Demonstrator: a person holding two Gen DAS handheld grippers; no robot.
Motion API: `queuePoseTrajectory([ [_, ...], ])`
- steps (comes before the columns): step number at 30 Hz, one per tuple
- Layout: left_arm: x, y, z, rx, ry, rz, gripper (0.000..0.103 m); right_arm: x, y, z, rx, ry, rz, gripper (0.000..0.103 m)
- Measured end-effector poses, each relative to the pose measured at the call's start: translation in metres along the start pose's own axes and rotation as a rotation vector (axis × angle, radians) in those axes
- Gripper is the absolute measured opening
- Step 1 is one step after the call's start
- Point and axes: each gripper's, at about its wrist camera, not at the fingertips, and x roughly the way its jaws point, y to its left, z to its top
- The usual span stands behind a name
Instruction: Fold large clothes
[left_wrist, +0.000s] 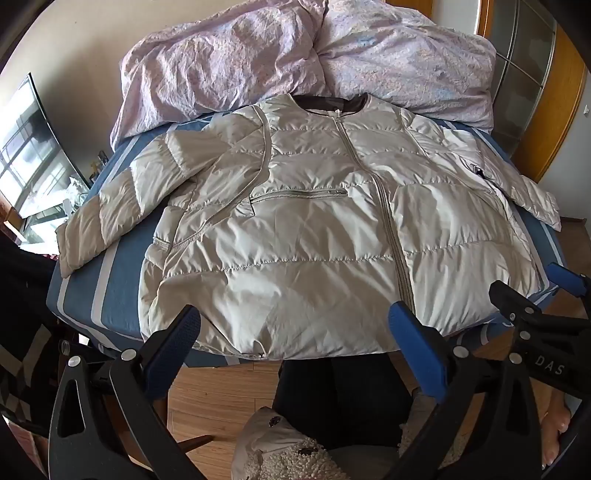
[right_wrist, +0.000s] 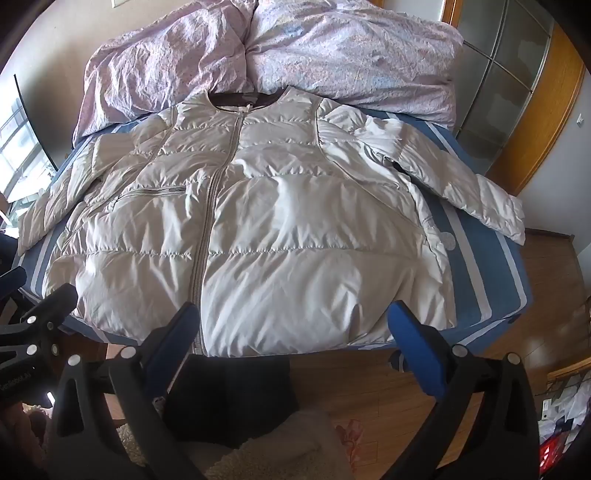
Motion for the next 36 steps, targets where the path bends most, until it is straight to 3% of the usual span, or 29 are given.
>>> queuePoseTrajectory([
  [36,0.0000,0.0000,0.0000,-0.001,-0.003,0.003,0.102,0.0006,-0.0022,0.0020,-0.001,0.001,0.001,0.101],
])
